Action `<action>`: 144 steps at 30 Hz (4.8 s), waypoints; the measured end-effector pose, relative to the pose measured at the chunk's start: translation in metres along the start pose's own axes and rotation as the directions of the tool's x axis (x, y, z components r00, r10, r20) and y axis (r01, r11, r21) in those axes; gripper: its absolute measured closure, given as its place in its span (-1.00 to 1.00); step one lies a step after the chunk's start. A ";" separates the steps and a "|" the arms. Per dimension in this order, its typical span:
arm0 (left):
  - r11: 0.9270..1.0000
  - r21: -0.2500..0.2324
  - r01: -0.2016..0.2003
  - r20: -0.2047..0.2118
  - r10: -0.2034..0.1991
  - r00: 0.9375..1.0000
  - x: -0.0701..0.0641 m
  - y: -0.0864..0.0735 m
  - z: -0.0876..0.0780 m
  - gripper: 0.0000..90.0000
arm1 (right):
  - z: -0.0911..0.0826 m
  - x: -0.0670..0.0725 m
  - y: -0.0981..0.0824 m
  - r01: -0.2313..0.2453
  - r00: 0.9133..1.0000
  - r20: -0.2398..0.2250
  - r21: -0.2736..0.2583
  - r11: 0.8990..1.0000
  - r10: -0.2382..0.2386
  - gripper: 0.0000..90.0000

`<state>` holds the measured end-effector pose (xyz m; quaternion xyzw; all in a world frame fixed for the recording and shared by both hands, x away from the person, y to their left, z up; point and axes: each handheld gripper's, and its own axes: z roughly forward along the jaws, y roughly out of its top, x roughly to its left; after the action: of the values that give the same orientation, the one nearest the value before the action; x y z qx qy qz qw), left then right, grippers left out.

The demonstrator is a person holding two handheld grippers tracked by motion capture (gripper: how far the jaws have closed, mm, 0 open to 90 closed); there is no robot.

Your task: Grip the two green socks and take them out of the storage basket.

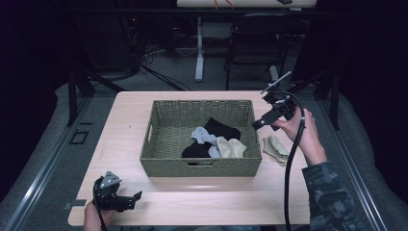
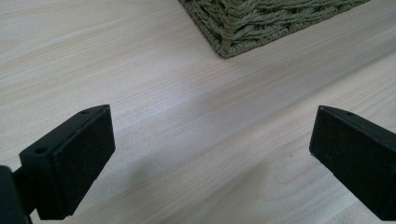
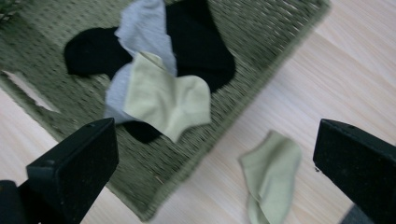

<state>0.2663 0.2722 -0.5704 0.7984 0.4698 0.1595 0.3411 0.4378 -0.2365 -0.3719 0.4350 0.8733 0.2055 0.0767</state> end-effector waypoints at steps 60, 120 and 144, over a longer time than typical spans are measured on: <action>1.000 -0.003 -0.004 0.010 0.004 1.000 0.000 0.000 0.000 -1.00 | 0.157 0.062 0.043 0.067 0.998 -0.039 0.327 0.943 -0.057 0.79; 1.000 -0.002 0.000 0.013 0.000 1.000 -0.001 0.000 0.000 -1.00 | -0.023 0.051 0.080 0.082 0.996 0.032 0.089 0.993 -0.085 0.87; 1.000 0.000 -0.001 0.009 0.001 1.000 0.000 0.000 0.000 -1.00 | -0.066 -0.025 0.015 -0.088 0.992 0.096 0.042 0.995 0.083 0.87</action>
<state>0.2661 0.2718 -0.5703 0.7995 0.4678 0.1559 0.3432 0.4437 -0.2678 -0.3068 0.4829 0.8538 0.1675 0.0987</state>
